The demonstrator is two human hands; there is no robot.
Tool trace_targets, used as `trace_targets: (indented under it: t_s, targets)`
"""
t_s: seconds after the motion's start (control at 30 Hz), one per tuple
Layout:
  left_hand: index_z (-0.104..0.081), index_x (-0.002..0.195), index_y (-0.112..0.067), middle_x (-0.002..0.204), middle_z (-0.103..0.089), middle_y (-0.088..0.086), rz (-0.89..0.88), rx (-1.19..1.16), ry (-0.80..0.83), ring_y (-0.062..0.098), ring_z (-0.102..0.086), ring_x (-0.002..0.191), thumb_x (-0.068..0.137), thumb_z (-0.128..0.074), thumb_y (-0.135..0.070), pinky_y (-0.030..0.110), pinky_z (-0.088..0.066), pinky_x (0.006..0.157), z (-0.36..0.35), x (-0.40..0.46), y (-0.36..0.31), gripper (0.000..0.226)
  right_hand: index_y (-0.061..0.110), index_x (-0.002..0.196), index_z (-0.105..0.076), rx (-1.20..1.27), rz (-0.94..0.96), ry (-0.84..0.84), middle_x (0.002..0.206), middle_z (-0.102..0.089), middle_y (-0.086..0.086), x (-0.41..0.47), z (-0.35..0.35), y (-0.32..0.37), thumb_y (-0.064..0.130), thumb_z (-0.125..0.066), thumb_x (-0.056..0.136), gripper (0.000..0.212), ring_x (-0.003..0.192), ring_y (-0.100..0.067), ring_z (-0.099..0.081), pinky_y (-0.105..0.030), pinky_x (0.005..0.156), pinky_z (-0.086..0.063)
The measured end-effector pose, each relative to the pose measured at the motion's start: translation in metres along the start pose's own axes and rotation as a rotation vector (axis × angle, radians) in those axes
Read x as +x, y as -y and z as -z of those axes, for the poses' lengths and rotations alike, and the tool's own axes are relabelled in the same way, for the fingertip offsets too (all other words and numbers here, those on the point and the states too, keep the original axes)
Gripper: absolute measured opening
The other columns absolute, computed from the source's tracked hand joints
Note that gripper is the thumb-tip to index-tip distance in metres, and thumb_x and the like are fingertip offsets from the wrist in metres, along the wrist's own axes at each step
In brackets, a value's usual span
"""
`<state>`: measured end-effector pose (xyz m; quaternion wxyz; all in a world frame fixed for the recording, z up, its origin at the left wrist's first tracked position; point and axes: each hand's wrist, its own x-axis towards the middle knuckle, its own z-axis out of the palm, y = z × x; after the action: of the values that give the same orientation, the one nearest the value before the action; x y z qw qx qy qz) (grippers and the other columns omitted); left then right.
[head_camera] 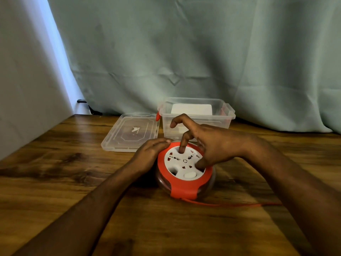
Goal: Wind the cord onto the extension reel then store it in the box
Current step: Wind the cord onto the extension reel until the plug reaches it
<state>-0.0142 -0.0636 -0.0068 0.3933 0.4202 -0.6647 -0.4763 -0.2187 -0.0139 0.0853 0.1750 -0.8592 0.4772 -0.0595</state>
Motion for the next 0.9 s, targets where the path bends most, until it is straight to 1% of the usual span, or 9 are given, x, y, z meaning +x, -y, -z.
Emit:
trace_targets:
  t_s: [0.07,0.2,0.3,0.4,0.5,0.53,0.67,0.8,0.9]
  targets:
    - [-0.075,0.118,-0.015,0.106,-0.081,0.006,0.008,-0.018,-0.01,0.024,-0.078,0.098,0.107,-0.048,-0.025,0.031,-0.062,0.084,0.0,0.0,0.001,0.03,0.049,0.137,-0.018,-0.044,-0.015,-0.021,0.105,-0.069,0.012,-0.001,0.0,0.0,0.021,-0.096,0.067,0.108,0.104,-0.012,-0.065,-0.036,0.081,-0.062]
    - [-0.075,0.119,-0.018,0.108,-0.081,0.005,0.015,-0.018,-0.027,0.023,-0.078,0.1,0.107,-0.048,-0.027,0.036,-0.061,0.091,-0.001,0.0,0.002,0.03,0.044,0.127,-0.032,-0.165,-0.063,-0.038,0.09,-0.063,0.011,-0.001,-0.003,0.006,0.049,-0.093,0.067,0.085,0.087,-0.009,-0.064,-0.027,0.065,-0.057]
    - [-0.075,0.119,-0.017,0.11,-0.08,0.007,0.008,-0.008,-0.019,0.026,-0.077,0.102,0.107,-0.049,-0.026,0.045,-0.059,0.098,0.0,0.0,0.002,0.03,0.035,0.107,-0.05,-0.242,-0.068,-0.055,0.086,-0.057,0.017,0.001,-0.004,0.009,0.06,-0.088,0.067,0.06,0.084,-0.005,-0.061,-0.019,0.058,-0.047]
    - [-0.075,0.119,-0.018,0.112,-0.08,0.007,-0.009,0.022,0.018,0.027,-0.076,0.105,0.107,-0.048,-0.027,0.052,-0.055,0.103,0.0,-0.001,0.0,0.03,0.03,0.085,-0.057,-0.245,-0.079,-0.035,0.09,-0.063,0.017,0.004,-0.008,0.008,0.063,-0.083,0.072,0.044,0.085,-0.006,-0.065,-0.016,0.055,-0.046]
    - [-0.076,0.117,-0.018,0.11,-0.08,0.005,-0.02,0.051,0.023,0.025,-0.076,0.104,0.107,-0.049,-0.027,0.054,-0.054,0.104,0.0,-0.001,0.0,0.03,0.027,0.074,-0.06,-0.181,-0.073,-0.018,0.117,-0.072,0.011,0.009,-0.015,0.004,0.059,-0.08,0.078,0.038,0.095,-0.01,-0.073,-0.016,0.059,-0.055]
    - [-0.076,0.115,-0.016,0.109,-0.08,0.007,-0.02,0.047,0.024,0.027,-0.076,0.103,0.107,-0.049,-0.025,0.055,-0.054,0.103,0.001,-0.001,0.0,0.03,0.027,0.073,-0.06,-0.175,-0.063,-0.015,0.115,-0.073,0.012,0.009,-0.015,0.004,0.058,-0.08,0.08,0.037,0.093,-0.009,-0.073,-0.016,0.059,-0.055]
    - [-0.079,0.106,-0.014,0.103,-0.081,0.012,-0.012,0.03,0.029,0.033,-0.077,0.099,0.106,-0.05,-0.02,0.057,-0.056,0.101,0.002,-0.001,-0.001,0.03,0.028,0.091,-0.066,-0.026,-0.008,0.014,0.075,-0.068,0.012,0.002,-0.003,0.001,0.034,-0.085,0.083,0.022,0.072,-0.003,-0.07,-0.022,0.06,-0.054]
    - [-0.082,0.095,-0.021,0.099,-0.082,0.012,0.0,0.002,0.028,0.03,-0.078,0.094,0.105,-0.052,-0.017,0.054,-0.057,0.098,0.001,-0.001,-0.002,0.032,0.031,0.115,-0.059,0.136,0.045,0.046,0.102,-0.073,0.009,-0.002,0.006,-0.008,0.001,-0.087,0.075,0.058,0.059,0.0,-0.062,-0.024,0.057,-0.054]
    - [-0.083,0.089,-0.027,0.098,-0.082,0.011,0.005,-0.008,0.033,0.028,-0.078,0.091,0.105,-0.051,-0.017,0.052,-0.058,0.096,0.0,-0.001,-0.003,0.038,0.028,0.113,-0.054,0.147,0.011,0.079,0.1,-0.07,0.015,0.0,0.001,-0.011,-0.006,-0.083,0.075,0.059,0.058,0.004,-0.059,-0.024,0.056,-0.053]
